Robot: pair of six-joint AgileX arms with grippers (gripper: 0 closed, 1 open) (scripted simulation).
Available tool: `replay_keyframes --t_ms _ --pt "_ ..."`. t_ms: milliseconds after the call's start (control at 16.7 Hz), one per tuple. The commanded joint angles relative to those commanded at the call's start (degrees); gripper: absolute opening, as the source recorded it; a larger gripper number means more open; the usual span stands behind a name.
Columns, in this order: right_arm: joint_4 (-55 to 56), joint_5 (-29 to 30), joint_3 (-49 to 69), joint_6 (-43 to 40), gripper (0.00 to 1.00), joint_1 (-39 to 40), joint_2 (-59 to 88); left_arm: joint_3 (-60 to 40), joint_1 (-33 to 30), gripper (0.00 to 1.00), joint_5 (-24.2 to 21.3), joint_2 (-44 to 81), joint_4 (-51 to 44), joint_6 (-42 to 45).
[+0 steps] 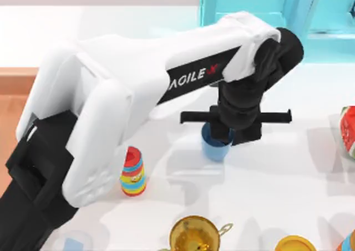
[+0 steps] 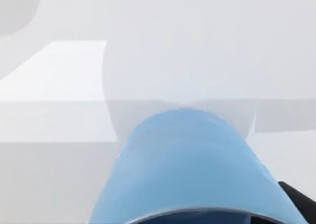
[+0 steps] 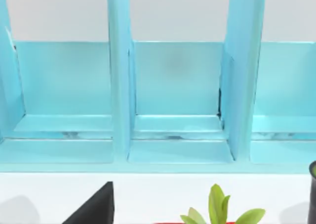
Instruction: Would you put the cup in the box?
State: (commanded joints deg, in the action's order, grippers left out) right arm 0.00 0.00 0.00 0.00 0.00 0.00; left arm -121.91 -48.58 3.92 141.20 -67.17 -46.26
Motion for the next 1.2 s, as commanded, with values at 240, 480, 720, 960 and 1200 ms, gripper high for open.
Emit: replay_keyframes --t_ms 240,480,720,960,1200 --pt "0.0 0.0 0.0 0.0 1.0 0.0 0.0 6.0 10.7 0.0 -0.4 -8.2 -2.5 10.4" --pt "0.0 0.0 0.0 0.0 1.0 0.0 0.0 15.1 29.5 0.0 -1.5 -20.5 -5.2 28.6" --pt "0.0 0.0 0.0 0.0 1.0 0.0 0.0 25.2 47.9 0.0 -2.8 -32.8 -8.0 46.8" --pt "0.0 0.0 0.0 0.0 1.0 0.0 0.0 32.4 57.6 0.0 -3.5 -40.9 -10.1 56.6" --pt "0.0 0.0 0.0 0.0 1.0 0.0 0.0 33.5 58.8 0.0 -3.6 -42.1 -10.4 57.8"
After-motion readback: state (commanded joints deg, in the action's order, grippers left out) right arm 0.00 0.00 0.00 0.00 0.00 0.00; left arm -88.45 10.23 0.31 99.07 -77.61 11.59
